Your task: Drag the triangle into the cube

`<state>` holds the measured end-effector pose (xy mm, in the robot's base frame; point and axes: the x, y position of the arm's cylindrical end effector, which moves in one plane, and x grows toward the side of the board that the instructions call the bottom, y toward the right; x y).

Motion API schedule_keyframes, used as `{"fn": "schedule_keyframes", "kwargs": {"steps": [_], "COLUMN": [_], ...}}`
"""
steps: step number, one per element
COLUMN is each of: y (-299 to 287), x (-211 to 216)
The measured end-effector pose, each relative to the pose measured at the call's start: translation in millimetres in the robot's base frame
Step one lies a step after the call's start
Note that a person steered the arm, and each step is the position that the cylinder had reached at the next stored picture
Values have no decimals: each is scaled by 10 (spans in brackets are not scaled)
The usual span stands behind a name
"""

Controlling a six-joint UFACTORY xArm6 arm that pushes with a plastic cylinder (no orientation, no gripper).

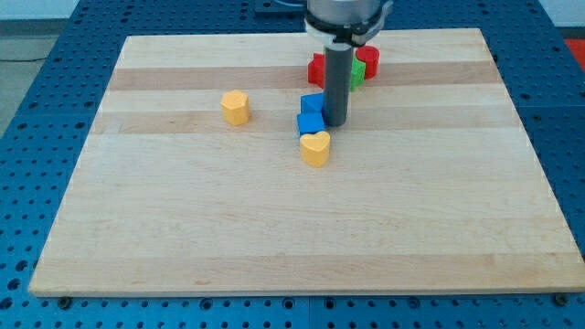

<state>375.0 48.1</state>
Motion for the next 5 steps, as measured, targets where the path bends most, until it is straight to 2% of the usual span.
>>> {"fn": "schedule_keyframes", "kwargs": {"steps": [1,2,5], "y": [155,-159,-235], "x": [-453,-479,70]}}
